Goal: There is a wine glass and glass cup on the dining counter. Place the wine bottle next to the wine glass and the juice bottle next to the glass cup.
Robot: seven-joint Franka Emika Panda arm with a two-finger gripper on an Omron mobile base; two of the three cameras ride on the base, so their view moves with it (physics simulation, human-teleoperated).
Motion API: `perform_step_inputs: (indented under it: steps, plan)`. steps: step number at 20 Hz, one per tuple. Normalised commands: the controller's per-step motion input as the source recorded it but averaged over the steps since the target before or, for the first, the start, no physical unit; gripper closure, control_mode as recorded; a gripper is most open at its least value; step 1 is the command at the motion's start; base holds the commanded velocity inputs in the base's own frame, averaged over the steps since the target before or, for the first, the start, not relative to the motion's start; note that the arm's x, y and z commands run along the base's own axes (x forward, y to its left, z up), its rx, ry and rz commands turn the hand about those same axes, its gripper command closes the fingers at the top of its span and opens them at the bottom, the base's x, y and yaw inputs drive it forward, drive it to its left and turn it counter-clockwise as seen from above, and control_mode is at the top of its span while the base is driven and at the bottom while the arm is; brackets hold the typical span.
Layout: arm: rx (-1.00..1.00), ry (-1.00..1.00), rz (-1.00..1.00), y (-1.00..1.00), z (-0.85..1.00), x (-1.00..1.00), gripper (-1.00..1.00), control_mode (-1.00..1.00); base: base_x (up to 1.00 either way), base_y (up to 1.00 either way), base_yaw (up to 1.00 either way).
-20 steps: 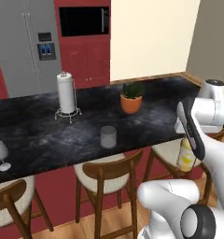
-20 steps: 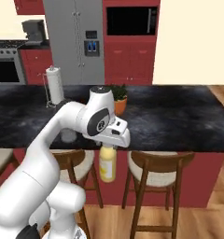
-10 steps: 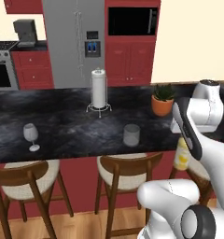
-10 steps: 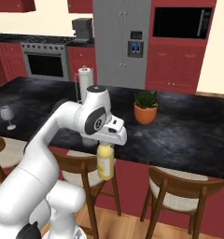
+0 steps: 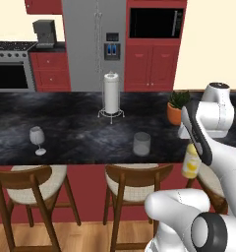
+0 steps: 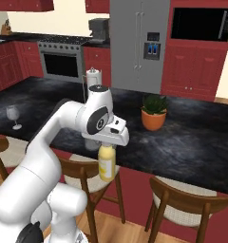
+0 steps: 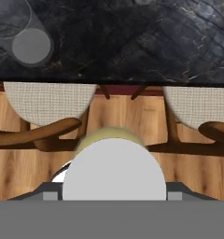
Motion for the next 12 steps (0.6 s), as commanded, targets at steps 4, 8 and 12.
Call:
perform_step_inputs:
  steps: [4, 8, 12]
  plan:
    - [0.00, 0.00, 0.00, 0.00, 0.00, 0.00, 1.00, 1.00, 0.11, -0.30, 0.02]
    - [0.00, 0.00, 0.00, 0.00, 0.00, 0.00, 1.00, 1.00, 0.00, -0.13, 0.00]
    - [0.00, 0.00, 0.00, 0.00, 0.00, 0.00, 1.00, 1.00, 0.00, -0.01, 0.00]
